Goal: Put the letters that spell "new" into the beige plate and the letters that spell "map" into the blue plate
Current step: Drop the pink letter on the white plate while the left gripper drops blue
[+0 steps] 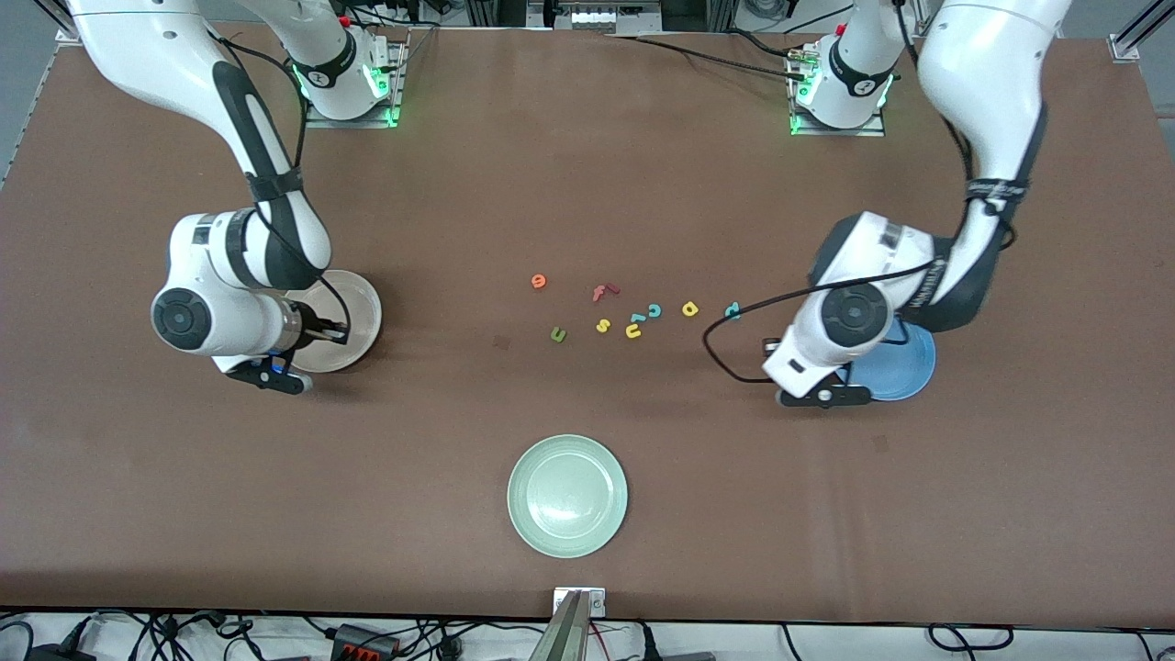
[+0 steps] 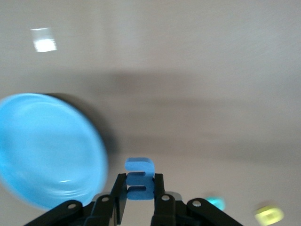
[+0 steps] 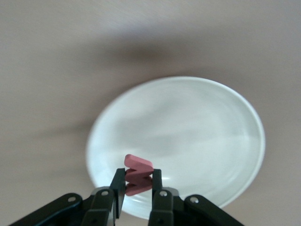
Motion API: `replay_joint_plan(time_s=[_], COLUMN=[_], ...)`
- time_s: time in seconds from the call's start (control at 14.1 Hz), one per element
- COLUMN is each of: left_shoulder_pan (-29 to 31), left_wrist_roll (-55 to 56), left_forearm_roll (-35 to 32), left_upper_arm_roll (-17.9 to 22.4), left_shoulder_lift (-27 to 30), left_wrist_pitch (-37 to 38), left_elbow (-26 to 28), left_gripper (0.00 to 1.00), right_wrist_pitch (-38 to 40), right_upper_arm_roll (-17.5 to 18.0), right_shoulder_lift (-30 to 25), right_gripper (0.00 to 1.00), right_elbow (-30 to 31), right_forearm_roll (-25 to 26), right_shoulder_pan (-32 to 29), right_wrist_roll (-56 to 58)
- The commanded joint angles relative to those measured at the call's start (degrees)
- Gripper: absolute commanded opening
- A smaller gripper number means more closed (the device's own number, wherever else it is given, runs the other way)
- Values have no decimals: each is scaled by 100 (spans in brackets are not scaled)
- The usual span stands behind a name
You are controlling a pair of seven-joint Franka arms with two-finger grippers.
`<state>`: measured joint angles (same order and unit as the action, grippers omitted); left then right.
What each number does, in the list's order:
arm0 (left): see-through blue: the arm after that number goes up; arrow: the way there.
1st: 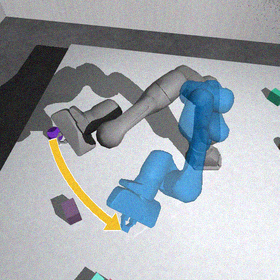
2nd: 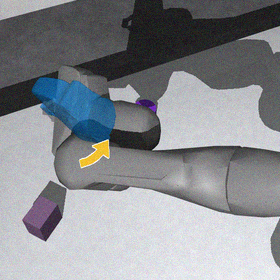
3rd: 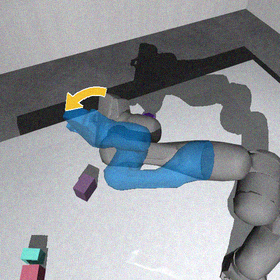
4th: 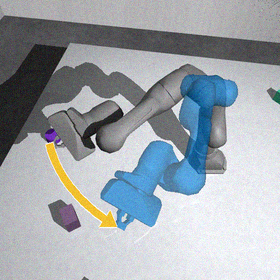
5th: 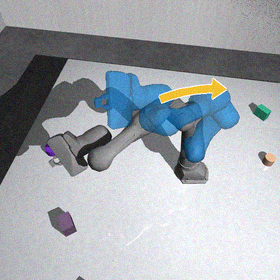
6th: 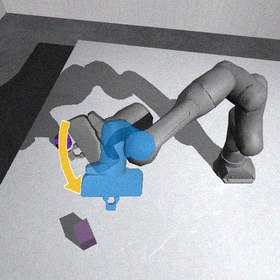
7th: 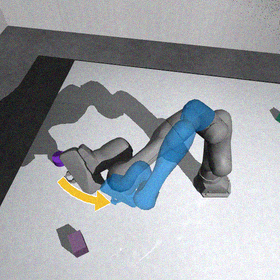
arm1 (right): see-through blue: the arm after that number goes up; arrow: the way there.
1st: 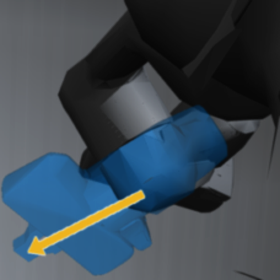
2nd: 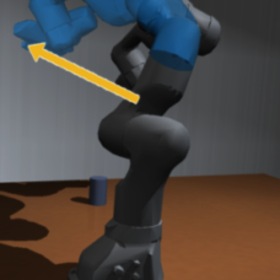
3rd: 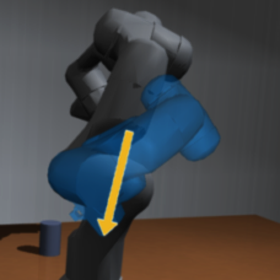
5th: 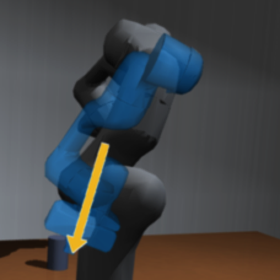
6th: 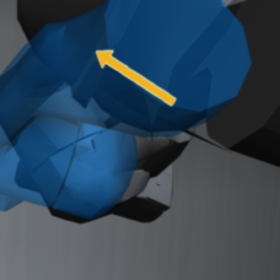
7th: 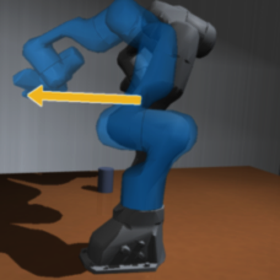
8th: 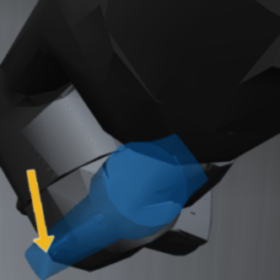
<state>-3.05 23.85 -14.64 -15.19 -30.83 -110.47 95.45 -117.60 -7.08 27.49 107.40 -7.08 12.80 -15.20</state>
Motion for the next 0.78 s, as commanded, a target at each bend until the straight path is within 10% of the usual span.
replay_joint_plan(time_s=[0.0,0.36,0.43,0.5,0.57,0.71], left_shoulder_pan=[672,1359,1404,1413,1413,1369], left_wrist_roll=[-1080,-1435,-1435,-1435,-1444,-1436], left_forearm_roll=[-283,-522,-522,-522,-522,-522], left_upper_arm_roll=[-37,-90,-107,-116,-125,-177], left_shoulder_lift=[95,165,165,165,191,366], left_wrist_pitch=[87,-1440,-1460,-1469,-1452,-1408], left_elbow=[289,1616,1626,1626,1600,1539], left_gripper=[5,10,25,54,100,100], right_wrist_pitch=[-114,-580,-589,-598,-580,-371], right_upper_arm_roll=[-21,-21,-21,-21,-21,23], right_shoulder_lift=[-218,-165,-148,-104,-138,-235], right_gripper=[10,14,40,97,100,100], right_elbow=[439,852,835,809,756,441], right_forearm_roll=[31,40,40,31,31,31], right_shoulder_pan=[117,179,161,170,170,318], right_wrist_roll=[122,122,122,122,122,61])
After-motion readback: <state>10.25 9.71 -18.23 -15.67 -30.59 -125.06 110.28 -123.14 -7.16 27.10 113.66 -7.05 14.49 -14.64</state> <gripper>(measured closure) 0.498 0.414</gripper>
